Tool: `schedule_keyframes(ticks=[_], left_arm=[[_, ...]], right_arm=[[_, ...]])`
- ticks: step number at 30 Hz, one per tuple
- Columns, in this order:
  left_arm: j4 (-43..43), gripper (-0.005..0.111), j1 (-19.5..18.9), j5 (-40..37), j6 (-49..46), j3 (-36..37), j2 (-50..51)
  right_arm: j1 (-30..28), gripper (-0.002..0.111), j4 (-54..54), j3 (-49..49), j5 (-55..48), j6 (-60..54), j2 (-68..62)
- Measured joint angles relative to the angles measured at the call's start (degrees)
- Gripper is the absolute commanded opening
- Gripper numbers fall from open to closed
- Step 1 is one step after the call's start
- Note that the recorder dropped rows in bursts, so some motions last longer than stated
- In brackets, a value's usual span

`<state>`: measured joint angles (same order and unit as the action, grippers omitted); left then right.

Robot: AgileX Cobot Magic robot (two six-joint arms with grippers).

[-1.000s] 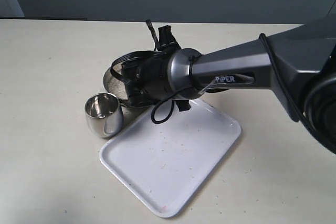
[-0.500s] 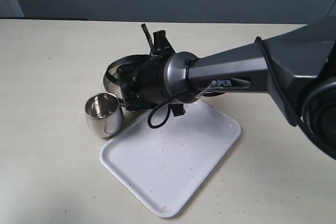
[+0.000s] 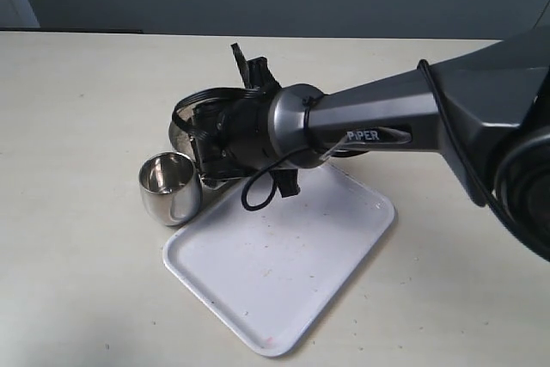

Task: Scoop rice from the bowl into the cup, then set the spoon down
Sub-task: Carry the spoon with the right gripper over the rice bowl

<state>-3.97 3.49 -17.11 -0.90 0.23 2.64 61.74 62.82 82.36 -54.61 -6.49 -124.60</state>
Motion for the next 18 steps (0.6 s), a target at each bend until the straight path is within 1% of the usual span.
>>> schedule_keyframes(ticks=[4,18], left_arm=[[0.0,0.001,0.0,0.0,0.0,0.0,0.0],[0.0,0.001,0.0,0.0,0.0,0.0,0.0]], right_arm=[[0.0,-0.001,-0.8,0.0,0.1,-0.1,0.3],[-2.1,-0.001,-8.9,0.0,-0.2,-1.0,2.2]])
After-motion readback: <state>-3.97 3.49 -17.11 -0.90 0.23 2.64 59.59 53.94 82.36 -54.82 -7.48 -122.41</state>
